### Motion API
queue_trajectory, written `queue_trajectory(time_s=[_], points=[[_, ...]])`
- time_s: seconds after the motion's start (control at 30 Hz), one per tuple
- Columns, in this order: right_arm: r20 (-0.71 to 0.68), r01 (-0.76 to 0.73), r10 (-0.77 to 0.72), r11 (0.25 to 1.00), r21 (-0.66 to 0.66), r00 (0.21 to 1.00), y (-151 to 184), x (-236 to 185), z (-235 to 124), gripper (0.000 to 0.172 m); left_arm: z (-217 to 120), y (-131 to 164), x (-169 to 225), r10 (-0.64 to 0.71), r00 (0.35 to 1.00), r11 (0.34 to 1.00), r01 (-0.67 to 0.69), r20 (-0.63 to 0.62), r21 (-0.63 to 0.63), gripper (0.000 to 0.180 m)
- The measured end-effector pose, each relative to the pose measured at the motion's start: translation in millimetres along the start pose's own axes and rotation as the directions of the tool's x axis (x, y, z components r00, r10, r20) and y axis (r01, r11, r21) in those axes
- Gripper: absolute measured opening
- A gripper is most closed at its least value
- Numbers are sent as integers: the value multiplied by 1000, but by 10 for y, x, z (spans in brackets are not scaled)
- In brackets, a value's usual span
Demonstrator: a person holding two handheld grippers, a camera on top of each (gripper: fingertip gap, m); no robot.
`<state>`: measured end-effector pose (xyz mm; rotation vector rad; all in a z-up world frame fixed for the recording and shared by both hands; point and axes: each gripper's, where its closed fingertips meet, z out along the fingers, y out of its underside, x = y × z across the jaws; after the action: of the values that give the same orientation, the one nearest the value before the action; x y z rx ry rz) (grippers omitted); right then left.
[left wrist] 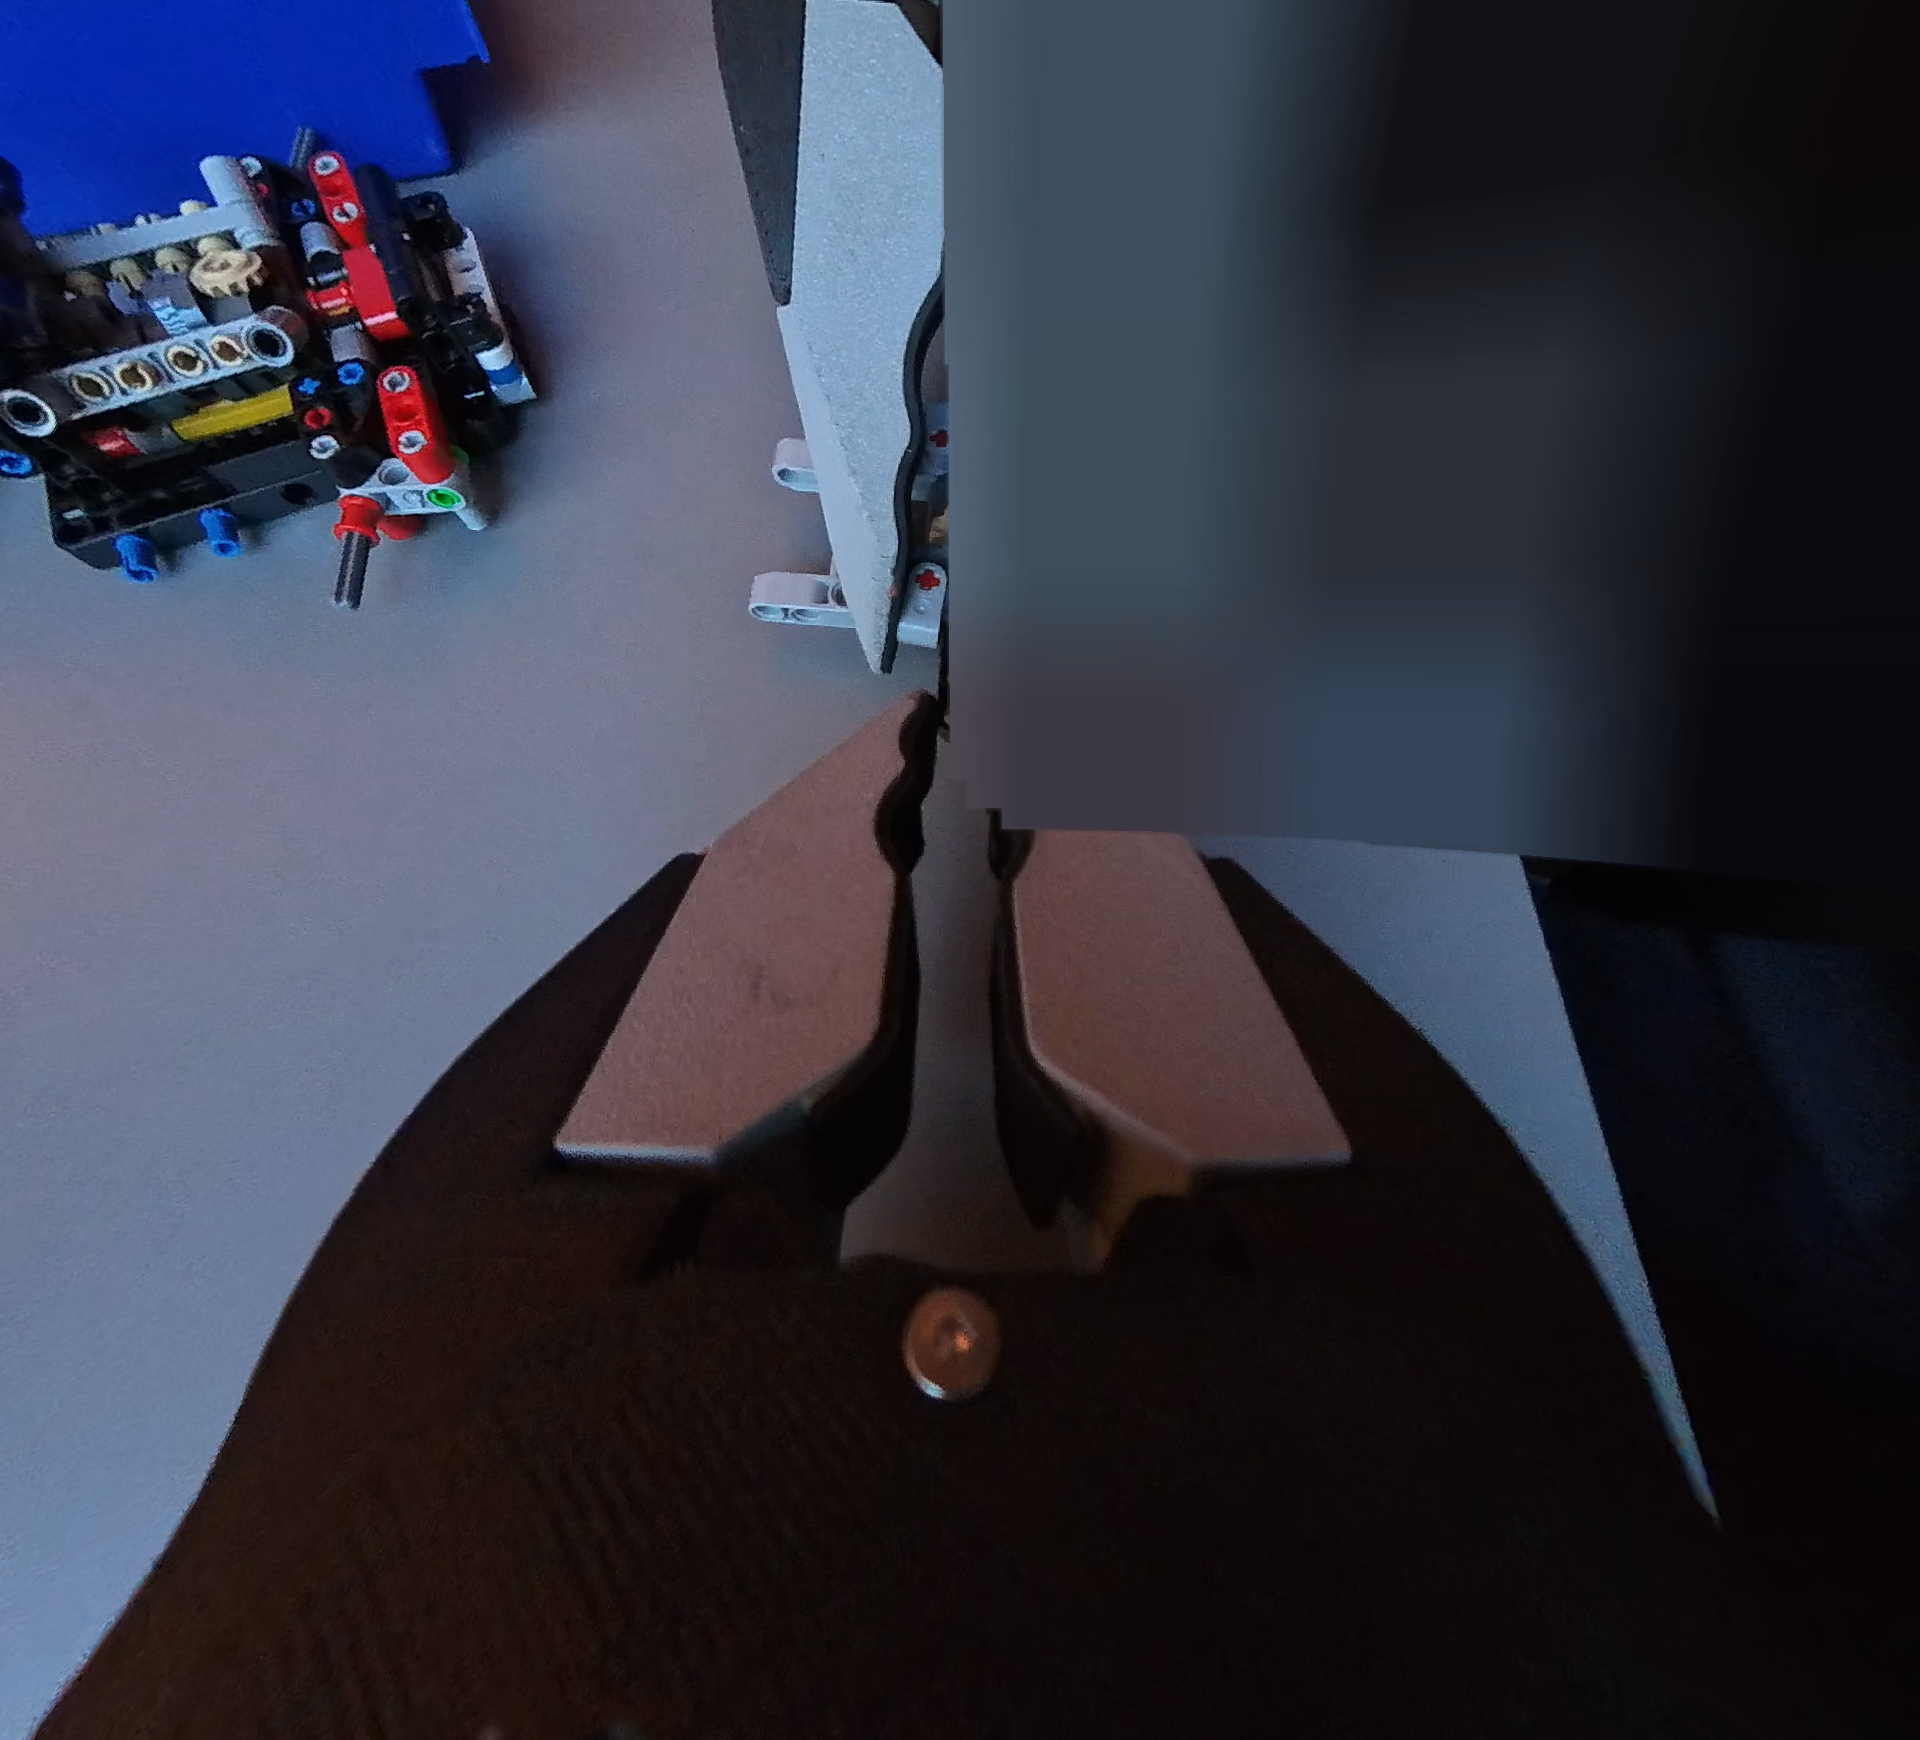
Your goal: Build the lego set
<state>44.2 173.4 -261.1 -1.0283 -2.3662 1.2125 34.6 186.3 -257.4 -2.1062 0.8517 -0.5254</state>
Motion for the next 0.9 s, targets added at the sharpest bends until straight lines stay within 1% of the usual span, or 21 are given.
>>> queue_trajectory(time_s=[0.03, 0.9], points=[[-5, 7, -7, 1000, -1, 1000, 0, -1, 3, 55, 3, -2, 2, 8, 1000, 1000, -8, 2, 0, 5], [-7, 30, -30, 1000, -5, 1000, 6, -21, -3, 54, 12, -13, 27, 23, 1000, 1000, -23, 1, 1, 5]])
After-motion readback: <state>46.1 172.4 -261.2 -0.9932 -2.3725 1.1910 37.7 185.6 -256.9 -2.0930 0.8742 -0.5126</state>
